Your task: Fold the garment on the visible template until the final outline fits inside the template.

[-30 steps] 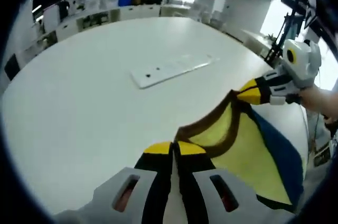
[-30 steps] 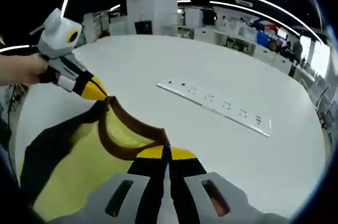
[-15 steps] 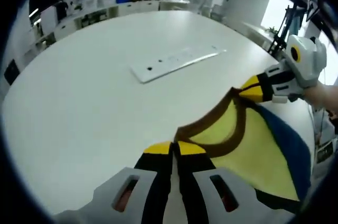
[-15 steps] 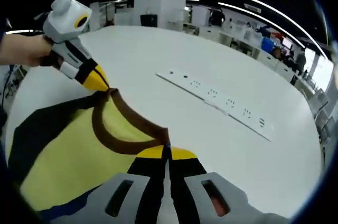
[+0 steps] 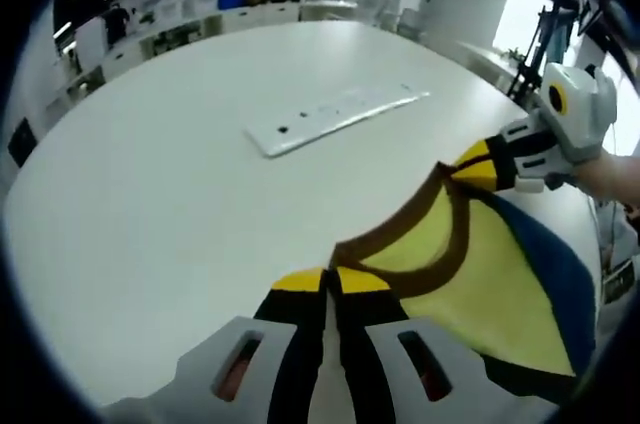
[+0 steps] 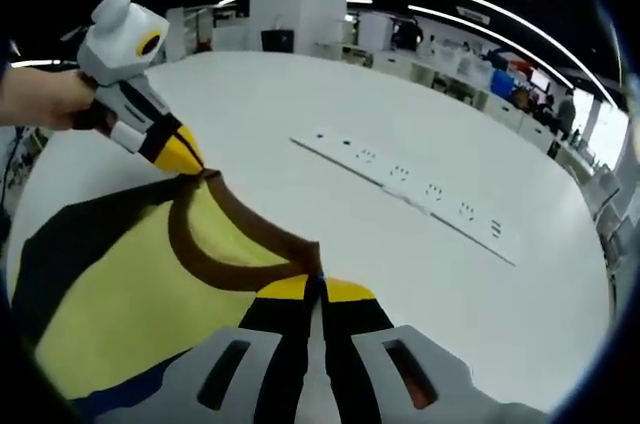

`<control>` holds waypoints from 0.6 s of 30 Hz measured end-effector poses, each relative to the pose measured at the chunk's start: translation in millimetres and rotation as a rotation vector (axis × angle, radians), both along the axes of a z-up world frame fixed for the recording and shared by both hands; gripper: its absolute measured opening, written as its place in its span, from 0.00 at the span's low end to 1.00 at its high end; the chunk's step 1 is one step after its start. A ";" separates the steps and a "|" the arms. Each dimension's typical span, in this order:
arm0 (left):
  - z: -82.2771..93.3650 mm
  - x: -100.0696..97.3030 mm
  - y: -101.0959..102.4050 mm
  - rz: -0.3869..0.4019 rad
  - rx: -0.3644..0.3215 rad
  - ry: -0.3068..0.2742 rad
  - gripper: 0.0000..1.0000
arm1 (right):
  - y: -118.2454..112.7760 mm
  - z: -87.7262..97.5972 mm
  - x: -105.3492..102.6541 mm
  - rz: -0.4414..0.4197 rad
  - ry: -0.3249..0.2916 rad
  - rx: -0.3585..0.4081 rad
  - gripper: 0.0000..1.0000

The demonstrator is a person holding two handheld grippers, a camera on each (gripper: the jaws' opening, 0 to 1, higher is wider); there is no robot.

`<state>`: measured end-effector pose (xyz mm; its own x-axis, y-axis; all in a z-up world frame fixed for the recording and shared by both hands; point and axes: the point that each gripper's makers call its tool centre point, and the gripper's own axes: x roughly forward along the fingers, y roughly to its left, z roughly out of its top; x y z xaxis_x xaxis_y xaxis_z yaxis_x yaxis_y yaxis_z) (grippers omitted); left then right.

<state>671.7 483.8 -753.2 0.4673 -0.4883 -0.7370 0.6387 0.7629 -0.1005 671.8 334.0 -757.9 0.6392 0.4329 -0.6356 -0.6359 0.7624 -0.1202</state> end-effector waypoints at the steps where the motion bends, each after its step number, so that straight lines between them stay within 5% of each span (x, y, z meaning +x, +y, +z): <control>1: 0.0 0.1 -0.1 0.001 -0.003 -0.003 0.00 | -0.4 0.3 0.0 -0.002 -0.003 -0.001 0.05; 18: 1.8 -0.3 7.4 0.056 -0.031 -0.032 0.11 | -1.9 2.7 -6.5 -0.043 -0.035 0.073 0.17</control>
<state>671.4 491.1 -751.5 0.5174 -0.4834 -0.7061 0.5986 0.7942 -0.1051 665.3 332.1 -755.2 0.6795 0.4490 -0.5803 -0.5986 0.7965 -0.0846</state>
